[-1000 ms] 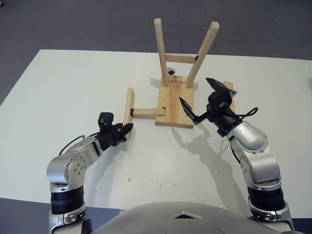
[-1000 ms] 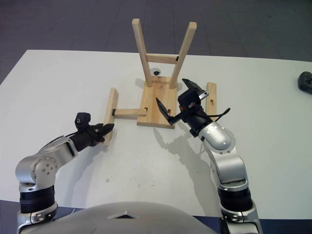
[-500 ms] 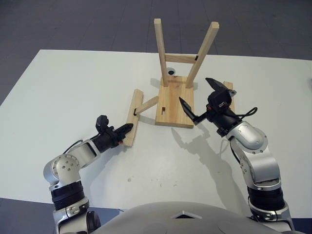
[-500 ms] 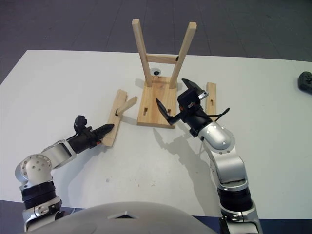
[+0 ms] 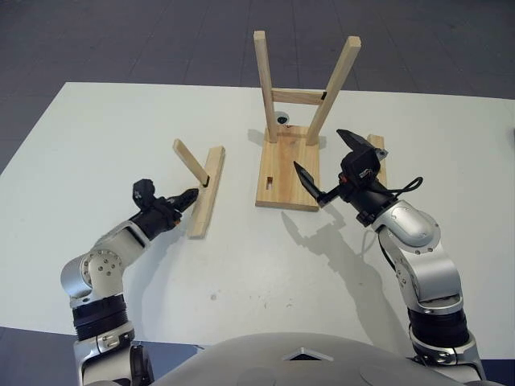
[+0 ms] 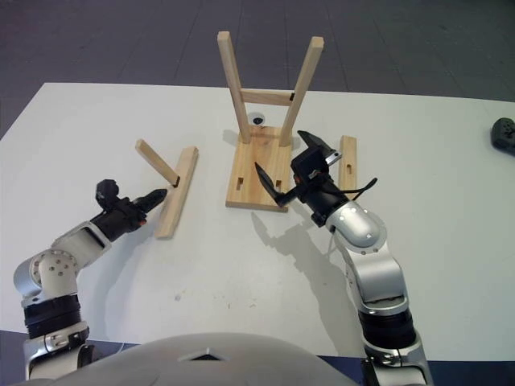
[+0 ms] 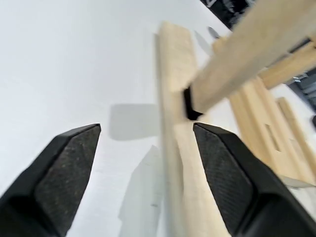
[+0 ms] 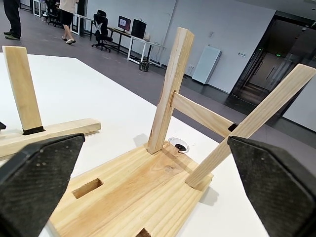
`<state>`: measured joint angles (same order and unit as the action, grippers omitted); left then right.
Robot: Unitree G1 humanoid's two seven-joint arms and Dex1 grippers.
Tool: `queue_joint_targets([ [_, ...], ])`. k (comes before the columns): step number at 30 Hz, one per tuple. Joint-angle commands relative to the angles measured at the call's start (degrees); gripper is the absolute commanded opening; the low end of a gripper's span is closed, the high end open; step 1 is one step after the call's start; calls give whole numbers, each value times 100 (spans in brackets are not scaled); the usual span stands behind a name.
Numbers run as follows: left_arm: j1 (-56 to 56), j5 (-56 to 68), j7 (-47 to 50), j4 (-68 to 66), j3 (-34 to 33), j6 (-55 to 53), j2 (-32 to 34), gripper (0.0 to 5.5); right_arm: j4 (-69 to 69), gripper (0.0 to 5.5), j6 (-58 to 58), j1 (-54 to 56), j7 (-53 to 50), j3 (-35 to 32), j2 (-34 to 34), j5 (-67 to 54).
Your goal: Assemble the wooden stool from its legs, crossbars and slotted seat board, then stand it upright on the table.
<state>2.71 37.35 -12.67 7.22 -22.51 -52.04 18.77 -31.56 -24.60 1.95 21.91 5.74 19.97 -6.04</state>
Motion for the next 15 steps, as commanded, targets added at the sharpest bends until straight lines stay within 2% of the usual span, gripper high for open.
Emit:
queue_joint_targets([
  [1,93,208,-222,297,-32,145,-4,430,-76,540,-63,-25,-11,25,-9,-22],
  [4,294,1186,-433,972,-430,49,-146,480,-45,540,-33,-41,12,3,12,-28],
  [7,783,665,114,905,-483,587,29,523,-44,540,-21,-53,5,-15,17,-19],
  [10,1220,-459,442,1239,71,1559,179,536,-24,540,-11,-13,5,-1,4,-15],
  [15,1757,-987,771,1224,773,2371,-523,536,-2,540,12,-7,-1,22,-15,-6],
])
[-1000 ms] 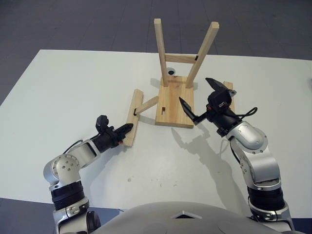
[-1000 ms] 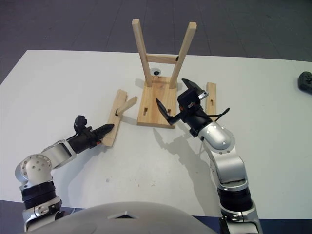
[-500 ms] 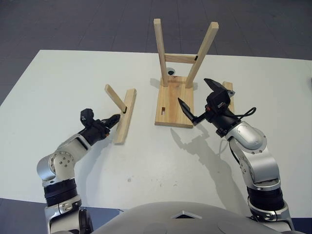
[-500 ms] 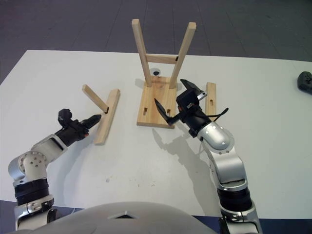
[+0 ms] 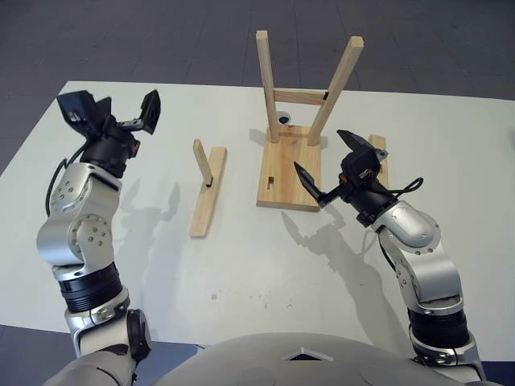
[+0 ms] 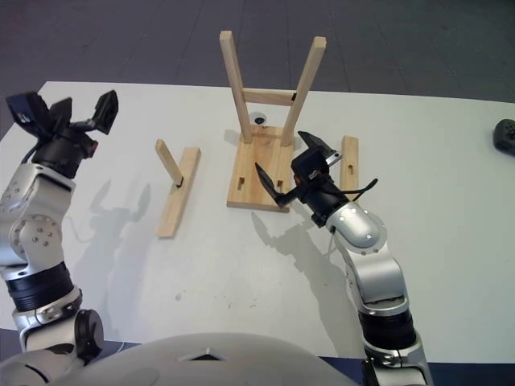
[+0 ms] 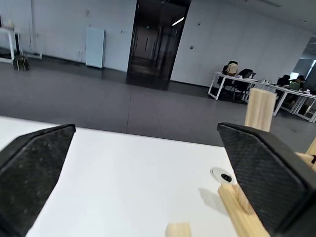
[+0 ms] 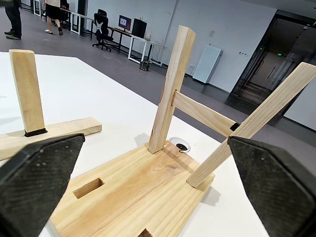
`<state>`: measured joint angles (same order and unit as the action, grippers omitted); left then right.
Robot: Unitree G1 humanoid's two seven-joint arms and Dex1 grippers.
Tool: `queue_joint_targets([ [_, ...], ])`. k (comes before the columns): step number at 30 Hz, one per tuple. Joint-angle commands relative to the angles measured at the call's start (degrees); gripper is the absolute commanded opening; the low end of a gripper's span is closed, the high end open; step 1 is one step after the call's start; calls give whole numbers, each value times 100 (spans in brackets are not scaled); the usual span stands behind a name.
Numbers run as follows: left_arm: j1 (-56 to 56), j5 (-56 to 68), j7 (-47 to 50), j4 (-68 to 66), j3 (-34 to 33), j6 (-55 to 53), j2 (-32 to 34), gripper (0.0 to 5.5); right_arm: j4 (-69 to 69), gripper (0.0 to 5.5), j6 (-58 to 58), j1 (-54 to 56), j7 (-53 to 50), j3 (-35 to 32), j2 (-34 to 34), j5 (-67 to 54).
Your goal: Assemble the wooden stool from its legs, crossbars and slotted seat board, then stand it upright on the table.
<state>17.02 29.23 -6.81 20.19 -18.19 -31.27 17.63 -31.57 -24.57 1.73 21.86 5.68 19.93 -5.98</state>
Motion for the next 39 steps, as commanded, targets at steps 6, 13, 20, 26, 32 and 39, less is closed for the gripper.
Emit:
queue_joint_targets([
  [6,1072,-437,116,-724,707,704,-607,536,11,540,4,22,-17,72,-38,0],
  [13,802,-624,-53,-1556,1050,822,-895,536,-8,540,-7,25,-71,145,-106,27],
  [20,250,-811,6,-1747,1234,694,-1046,536,-42,540,-18,-14,-76,131,-93,39],
  [26,337,-768,18,-1599,1121,789,-1046,536,-42,540,-23,-15,-65,122,-82,33],
  [32,786,-818,159,-870,1097,791,-932,536,-32,540,-30,18,-59,106,-82,19],
  [39,1302,-858,260,-489,1105,680,-863,536,-22,540,-26,42,-85,106,-105,30],
])
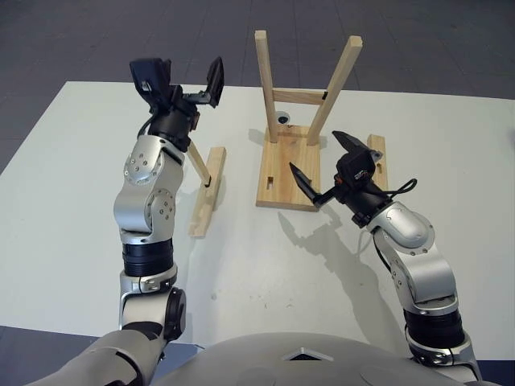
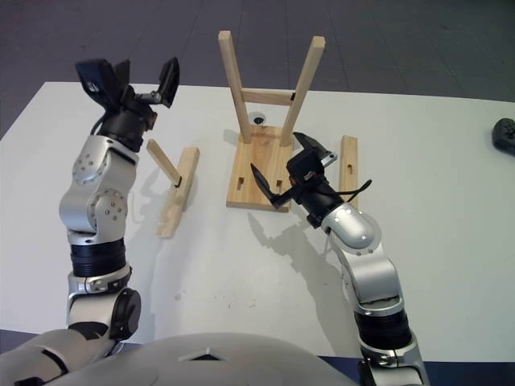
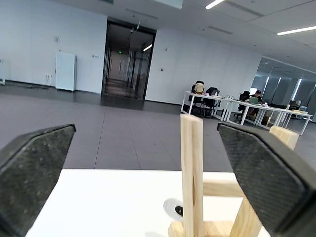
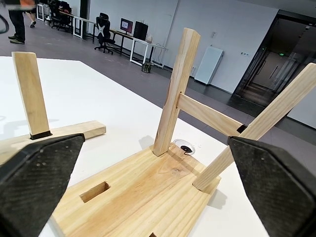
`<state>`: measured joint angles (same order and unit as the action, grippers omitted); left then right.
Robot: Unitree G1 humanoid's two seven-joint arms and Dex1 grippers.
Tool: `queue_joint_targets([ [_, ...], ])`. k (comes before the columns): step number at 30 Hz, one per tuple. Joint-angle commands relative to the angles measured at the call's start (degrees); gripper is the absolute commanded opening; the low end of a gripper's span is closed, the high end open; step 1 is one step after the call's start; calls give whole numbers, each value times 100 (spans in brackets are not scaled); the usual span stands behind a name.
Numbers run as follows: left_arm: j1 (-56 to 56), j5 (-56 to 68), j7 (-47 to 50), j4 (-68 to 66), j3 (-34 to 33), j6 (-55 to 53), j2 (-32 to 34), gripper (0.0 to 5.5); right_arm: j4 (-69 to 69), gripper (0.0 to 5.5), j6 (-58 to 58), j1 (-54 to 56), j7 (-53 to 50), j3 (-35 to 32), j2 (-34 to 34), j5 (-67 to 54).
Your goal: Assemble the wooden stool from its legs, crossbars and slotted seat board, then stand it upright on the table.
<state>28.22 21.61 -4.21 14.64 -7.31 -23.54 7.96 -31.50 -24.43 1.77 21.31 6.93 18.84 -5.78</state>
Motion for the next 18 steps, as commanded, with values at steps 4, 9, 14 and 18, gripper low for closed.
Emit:
queue_joint_targets([
  [4,-70,-270,-79,-282,46,26,140,536,-32,540,-45,31,-29,-36,17,4],
  [9,-840,-639,-276,-1335,303,237,93,536,-37,540,-57,31,-36,-27,19,7],
  [14,-1138,-868,-447,-1903,458,450,128,536,-29,540,-59,43,-2,-51,59,-7],
  [18,-1077,-837,-450,-1894,334,531,207,536,-30,540,-61,27,1,-59,65,-9],
])
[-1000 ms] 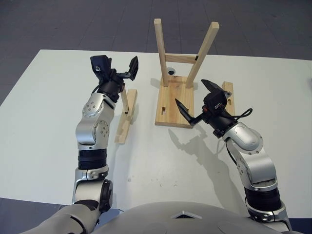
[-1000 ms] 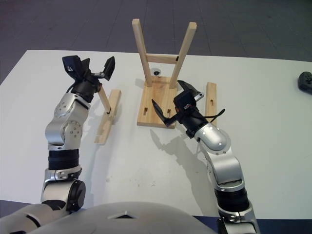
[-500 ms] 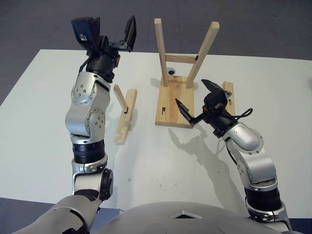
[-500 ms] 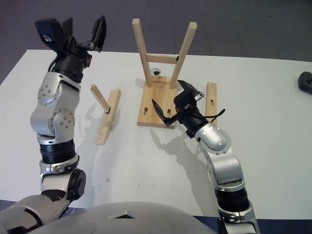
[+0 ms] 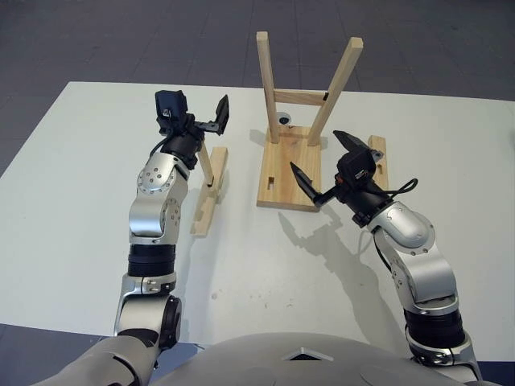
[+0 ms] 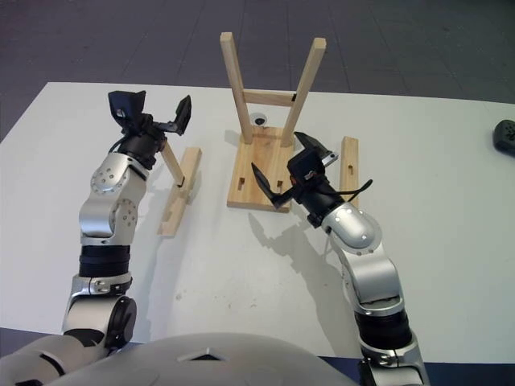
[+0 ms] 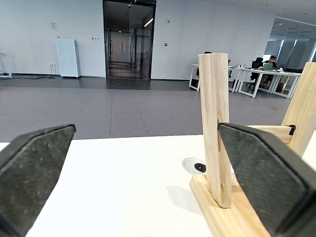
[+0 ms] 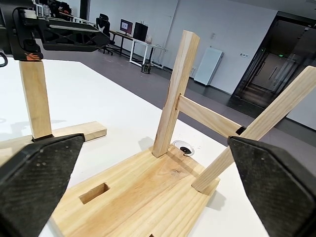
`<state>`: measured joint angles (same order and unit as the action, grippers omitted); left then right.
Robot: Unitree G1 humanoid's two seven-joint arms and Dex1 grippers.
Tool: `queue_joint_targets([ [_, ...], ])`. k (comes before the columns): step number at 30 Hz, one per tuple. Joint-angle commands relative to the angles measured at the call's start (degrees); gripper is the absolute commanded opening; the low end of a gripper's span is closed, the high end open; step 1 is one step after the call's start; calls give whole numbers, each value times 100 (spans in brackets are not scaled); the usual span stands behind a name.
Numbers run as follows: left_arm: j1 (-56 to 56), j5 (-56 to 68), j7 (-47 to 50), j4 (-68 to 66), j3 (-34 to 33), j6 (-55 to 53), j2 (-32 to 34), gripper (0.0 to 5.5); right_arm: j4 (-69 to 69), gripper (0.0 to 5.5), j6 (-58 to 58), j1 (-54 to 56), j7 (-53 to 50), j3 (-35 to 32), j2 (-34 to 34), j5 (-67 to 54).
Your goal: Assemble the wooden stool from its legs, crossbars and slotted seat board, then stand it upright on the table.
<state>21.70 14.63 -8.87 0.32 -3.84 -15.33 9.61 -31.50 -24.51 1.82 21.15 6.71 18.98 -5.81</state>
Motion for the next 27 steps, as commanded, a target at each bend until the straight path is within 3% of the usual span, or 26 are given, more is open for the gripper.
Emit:
queue_joint_targets([
  [1,-414,-121,26,-434,-45,-294,41,536,-31,540,-50,14,17,-28,48,-5],
  [13,505,236,370,997,-483,-771,92,536,6,540,-15,32,-4,-10,25,8],
  [20,687,40,354,1419,-320,-1040,149,536,-21,540,-14,7,-12,-14,24,5],
  [24,319,-25,298,965,-306,-913,47,536,-27,540,-31,10,-14,-17,21,-4],
  [27,6,92,283,-194,-500,-805,-192,536,-34,540,-47,14,-12,-9,22,-7],
])
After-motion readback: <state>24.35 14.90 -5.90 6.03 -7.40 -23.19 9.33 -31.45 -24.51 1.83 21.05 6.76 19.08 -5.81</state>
